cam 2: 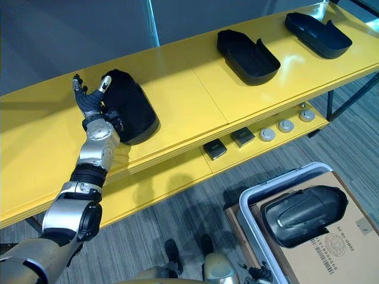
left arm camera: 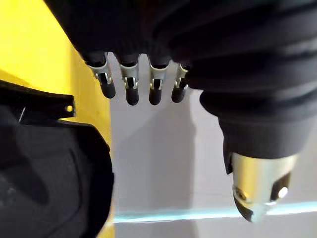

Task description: Walk over and take plastic housings, then place them on the shelf

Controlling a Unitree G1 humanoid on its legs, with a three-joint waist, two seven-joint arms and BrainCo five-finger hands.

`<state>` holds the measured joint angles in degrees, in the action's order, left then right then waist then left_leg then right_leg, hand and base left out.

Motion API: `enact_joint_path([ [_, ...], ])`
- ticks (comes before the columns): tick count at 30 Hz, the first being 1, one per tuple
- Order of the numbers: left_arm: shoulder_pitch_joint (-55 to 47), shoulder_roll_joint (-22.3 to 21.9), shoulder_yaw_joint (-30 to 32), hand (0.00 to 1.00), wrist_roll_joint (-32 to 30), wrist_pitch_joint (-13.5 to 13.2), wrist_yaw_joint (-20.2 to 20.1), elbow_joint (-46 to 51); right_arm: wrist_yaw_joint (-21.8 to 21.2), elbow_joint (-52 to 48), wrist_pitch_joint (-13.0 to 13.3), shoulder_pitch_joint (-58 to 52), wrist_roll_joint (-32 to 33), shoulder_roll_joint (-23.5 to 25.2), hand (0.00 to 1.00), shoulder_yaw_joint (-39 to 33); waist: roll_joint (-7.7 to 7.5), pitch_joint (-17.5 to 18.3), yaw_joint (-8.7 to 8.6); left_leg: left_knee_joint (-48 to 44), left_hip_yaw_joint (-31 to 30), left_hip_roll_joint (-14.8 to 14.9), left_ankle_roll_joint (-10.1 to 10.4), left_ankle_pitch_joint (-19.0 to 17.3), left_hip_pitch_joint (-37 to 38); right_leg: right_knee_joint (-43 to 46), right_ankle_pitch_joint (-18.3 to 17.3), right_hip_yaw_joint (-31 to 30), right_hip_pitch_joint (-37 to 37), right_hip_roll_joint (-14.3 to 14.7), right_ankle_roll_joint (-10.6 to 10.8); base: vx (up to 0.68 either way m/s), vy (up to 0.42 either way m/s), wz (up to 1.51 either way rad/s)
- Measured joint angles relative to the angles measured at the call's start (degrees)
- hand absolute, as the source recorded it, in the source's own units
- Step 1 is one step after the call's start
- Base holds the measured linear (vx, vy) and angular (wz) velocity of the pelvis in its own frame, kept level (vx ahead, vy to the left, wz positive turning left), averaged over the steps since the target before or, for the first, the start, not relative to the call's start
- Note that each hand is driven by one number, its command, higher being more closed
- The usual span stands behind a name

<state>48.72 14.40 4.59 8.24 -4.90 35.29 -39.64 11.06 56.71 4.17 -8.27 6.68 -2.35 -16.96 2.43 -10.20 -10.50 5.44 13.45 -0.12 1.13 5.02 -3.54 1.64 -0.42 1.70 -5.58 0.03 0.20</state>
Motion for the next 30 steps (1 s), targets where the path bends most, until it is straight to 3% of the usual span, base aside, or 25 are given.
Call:
enact_joint_path([
  [3,-0.69,0.00,-0.63,0.00,-0.47,0.07,0.08,3.17,0.00,0.30,0.37,0.00,0.02,-0.19,0.00,-0.01,0.04,-0.02,0.04,0.00,-0.20,-0.02,0.00,0.00,0.04,-0.77,0.43,0.08,0.45,0.00,-0.04,0.01,0.005,0.03],
  [5,-5.25,-0.03,-4.15,0.00,-3.51,-0.02,1.03,17.09,0.01,0.79,0.60,-0.07,0.19,-0.36,0.00,-0.08,0.23,-0.13,0.24,0.00,-0.68,-0.10,-0.02,0.00,-0.26,-0.94,0.48,-0.01,0.36,-0.02,-0.06,0.02,0.008,0.05],
  [10,-16.13,-3.06,-10.65,0.00,-13.86,-0.79,1.04,38.90,-0.01,1.51,0.86,-0.08,0.73,-0.41,0.00,-0.56,0.48,-0.13,0.66,0.00,-1.24,-0.20,-0.04,-0.01,-0.25,-1.04,0.46,0.29,0.93,-0.05,-0.07,0.02,0.005,0.05],
  [11,-19.12,-4.39,-12.24,1.00,-16.26,-0.86,0.80,41.58,-0.01,1.60,0.87,-0.17,0.86,-0.42,0.00,-0.76,0.72,-0.14,0.64,-0.01,-1.72,-0.26,-0.06,0.00,-0.21,-1.18,0.46,0.75,1.21,-0.11,-0.07,0.02,0.006,0.14],
  [14,-26.53,-7.33,-15.92,1.00,-22.38,-0.94,-1.29,45.09,-0.07,2.74,0.99,-0.37,1.72,-0.43,0.00,-1.35,0.95,-0.06,1.04,-0.01,-2.38,-0.24,-0.07,0.00,-0.13,-1.24,0.44,1.30,1.50,-0.09,-0.07,0.00,0.007,0.12],
  [19,-35.97,-7.71,-20.30,1.00,-28.32,-1.05,-4.95,45.11,-0.11,2.63,0.90,-0.75,1.71,-0.62,0.00,-2.30,1.57,0.31,2.20,0.04,-2.73,-0.18,-0.08,0.02,0.71,-1.71,0.45,2.10,2.51,-0.07,-0.05,-0.01,0.004,0.08],
  [23,-37.41,-7.58,-21.10,1.00,-31.61,-1.07,-7.39,41.95,-0.12,2.63,0.88,-0.76,1.70,-1.05,0.00,-2.12,1.82,0.49,3.31,0.24,-2.91,-0.05,-0.06,0.00,0.59,-2.00,0.46,2.65,2.60,0.03,-0.02,-0.01,0.004,0.03],
  [30,-37.55,-7.42,-22.47,1.00,-33.13,-0.31,-10.44,32.70,-0.08,2.60,0.84,-0.66,1.70,-1.38,0.00,-0.43,1.53,1.04,3.36,0.21,-3.05,-0.03,-0.08,0.01,0.05,-3.55,1.11,2.67,2.81,0.13,0.18,0.02,0.005,-0.01],
])
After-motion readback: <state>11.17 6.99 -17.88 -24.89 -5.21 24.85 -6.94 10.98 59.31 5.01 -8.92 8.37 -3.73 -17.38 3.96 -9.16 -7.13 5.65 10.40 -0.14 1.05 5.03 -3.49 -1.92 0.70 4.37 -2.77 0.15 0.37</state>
